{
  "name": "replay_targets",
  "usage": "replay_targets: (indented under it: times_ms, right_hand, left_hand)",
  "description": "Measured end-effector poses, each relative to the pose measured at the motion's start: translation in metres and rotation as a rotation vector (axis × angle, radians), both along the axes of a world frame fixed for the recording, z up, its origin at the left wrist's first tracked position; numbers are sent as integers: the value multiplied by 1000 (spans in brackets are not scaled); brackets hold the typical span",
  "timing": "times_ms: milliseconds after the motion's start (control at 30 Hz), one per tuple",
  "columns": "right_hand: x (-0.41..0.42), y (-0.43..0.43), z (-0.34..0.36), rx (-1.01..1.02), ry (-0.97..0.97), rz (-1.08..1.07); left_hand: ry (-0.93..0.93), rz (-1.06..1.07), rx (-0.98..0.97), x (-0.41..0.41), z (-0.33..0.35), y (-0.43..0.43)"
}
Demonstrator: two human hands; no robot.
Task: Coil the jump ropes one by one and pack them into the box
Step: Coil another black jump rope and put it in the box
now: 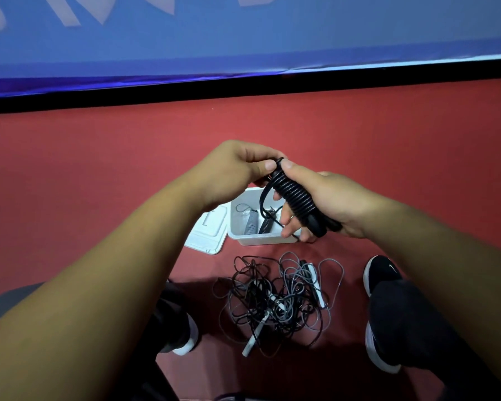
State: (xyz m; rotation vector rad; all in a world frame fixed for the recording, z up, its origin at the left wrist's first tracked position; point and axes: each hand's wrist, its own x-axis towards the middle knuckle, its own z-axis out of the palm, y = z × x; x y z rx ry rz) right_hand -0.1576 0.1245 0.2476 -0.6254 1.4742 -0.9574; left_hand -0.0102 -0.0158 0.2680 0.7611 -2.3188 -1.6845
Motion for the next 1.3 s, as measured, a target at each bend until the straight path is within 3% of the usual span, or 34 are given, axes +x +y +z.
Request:
replay_targets:
  times_ms: [233, 567, 767, 933, 1000, 1167, 1300]
  right_hand:
    - [-3, 0, 1, 7, -121, 25]
    - [-2, 1, 8, 52, -289, 1]
    - [-5, -8, 4, 16, -244, -54]
    - [-13, -9, 1, -11, -143, -132]
    - [-19, -9, 3, -17, -112, -159]
    - [-36, -9, -1, 12, -10, -170]
    - [-40, -8, -3, 29, 16, -179]
  left_hand:
    - [16, 106, 30, -4, -4, 5]
    - [14, 226, -78, -11, -4, 13]
    - [54, 225, 53, -13, -15, 9]
    - [-44, 205, 405, -13, -31, 6]
    - [-86, 148, 456, -12, -32, 10]
    - [-214, -66, 166, -3, -24, 9]
    - [-123, -47, 159, -1, -24, 8]
